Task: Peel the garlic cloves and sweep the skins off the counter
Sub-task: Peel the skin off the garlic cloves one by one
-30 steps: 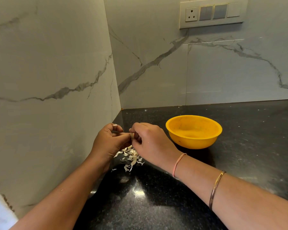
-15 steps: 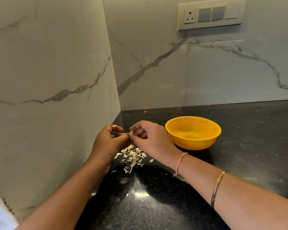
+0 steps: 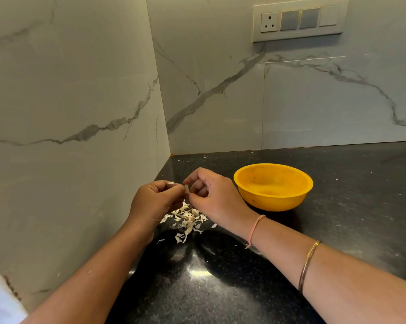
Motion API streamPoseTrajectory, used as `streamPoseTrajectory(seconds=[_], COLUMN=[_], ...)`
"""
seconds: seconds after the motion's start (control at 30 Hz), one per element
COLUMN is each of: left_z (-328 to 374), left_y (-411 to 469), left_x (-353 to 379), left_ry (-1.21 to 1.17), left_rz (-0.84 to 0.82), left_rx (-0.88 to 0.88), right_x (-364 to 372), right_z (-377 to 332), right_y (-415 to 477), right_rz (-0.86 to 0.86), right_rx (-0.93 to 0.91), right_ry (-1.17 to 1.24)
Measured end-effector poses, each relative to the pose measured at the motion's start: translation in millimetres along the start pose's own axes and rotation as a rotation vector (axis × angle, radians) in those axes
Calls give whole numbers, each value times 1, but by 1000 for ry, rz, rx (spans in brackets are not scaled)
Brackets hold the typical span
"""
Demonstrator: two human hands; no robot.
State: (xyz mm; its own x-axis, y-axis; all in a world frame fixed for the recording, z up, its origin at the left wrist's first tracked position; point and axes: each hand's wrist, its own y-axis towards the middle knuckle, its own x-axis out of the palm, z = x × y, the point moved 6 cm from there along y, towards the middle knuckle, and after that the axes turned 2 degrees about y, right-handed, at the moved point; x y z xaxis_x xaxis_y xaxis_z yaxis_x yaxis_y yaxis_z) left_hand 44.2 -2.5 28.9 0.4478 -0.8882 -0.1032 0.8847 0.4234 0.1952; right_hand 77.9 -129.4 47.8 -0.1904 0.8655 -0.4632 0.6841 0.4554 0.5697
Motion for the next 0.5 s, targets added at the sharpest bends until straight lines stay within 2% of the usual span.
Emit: streamPoseTrajectory(seconds=[0.13, 0.5], left_z=[5, 11], left_y=[-2, -4], left_x=[-1, -3], left_ry=[83, 185], left_rz=[11, 54], left_rx=[35, 97], right_x=[2, 3], right_z=[-7, -7], right_y=[-2, -3], right_rz=[-36, -37], right_rx=[-76, -77], right_ry=[-109, -83])
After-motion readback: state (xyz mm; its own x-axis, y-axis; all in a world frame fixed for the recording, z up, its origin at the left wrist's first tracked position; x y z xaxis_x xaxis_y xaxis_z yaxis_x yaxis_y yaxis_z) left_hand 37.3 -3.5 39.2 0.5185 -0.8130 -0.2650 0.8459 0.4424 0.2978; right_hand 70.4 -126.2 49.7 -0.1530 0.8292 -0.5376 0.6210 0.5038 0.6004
